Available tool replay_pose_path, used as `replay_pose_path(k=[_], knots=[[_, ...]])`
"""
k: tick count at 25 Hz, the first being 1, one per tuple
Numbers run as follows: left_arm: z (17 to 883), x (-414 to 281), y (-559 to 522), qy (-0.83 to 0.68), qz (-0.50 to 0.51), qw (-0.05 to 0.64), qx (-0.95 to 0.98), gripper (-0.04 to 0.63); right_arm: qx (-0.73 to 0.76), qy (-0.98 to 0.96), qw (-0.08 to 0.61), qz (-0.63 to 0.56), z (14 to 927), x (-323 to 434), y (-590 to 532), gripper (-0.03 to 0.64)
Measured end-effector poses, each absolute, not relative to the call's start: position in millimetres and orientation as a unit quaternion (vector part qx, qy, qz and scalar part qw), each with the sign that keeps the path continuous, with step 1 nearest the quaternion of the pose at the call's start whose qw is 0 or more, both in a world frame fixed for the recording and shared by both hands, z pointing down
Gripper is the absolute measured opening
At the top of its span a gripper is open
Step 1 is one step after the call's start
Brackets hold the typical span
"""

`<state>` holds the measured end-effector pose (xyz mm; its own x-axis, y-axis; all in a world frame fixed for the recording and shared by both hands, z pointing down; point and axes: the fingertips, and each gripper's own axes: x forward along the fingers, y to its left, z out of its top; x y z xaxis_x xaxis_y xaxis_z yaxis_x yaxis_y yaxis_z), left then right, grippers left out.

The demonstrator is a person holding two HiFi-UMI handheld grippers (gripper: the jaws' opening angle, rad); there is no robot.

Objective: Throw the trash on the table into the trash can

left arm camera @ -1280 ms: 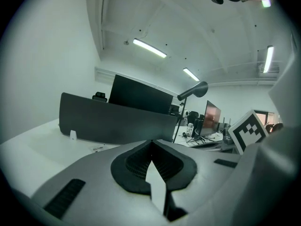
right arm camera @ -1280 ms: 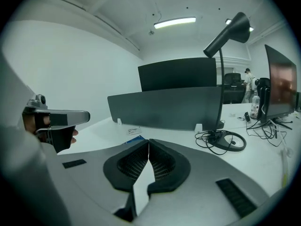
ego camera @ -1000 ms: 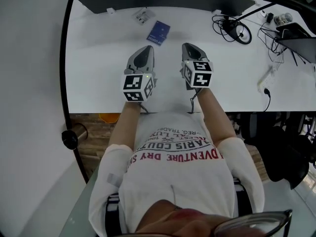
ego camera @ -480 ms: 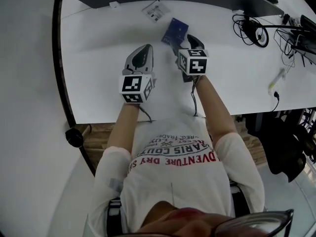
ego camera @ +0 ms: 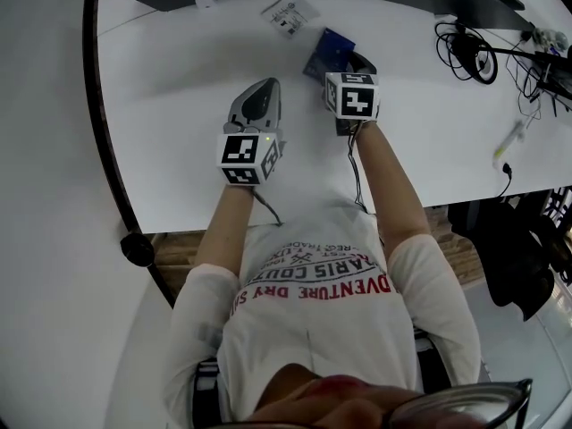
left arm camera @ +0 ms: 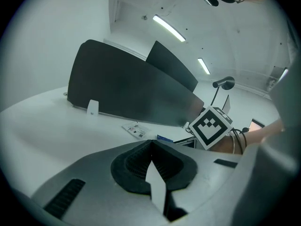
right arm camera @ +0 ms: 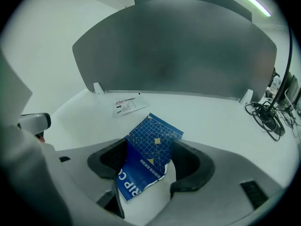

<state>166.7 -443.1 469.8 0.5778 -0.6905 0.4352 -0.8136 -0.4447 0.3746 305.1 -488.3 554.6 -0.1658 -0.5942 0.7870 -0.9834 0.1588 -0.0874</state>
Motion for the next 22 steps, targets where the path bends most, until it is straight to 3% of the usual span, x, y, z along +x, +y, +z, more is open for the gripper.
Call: replay_pose_path(k=[2,4,7,10,22], knots=[[473,171,-441,-0.44,0.113,0.284,0.845,0.023,0.572,-0.694,0.308,0.309,553,308,-488,0.303],[474,175,-440,-0.434,0.114,0.286,0.846,0.023,0.579,-0.694,0.309,0.296,551,308,-487,0.145],[476,181,-439,-0.429,0.114,0.29,0.848,0.023,0.574,-0.699,0.345,0.249,549,301,-486,0.052],[476,187,-437,-0.425,0.116,0.289,0.85,0.023,0.56,-0.708,0.369,0.223,550,298,-482,0.042],[430,198,-409,-0.468,0.102,0.25,0.842,0.023,0.519,-0.751,0.285,0.291,513,312,-430,0.031]])
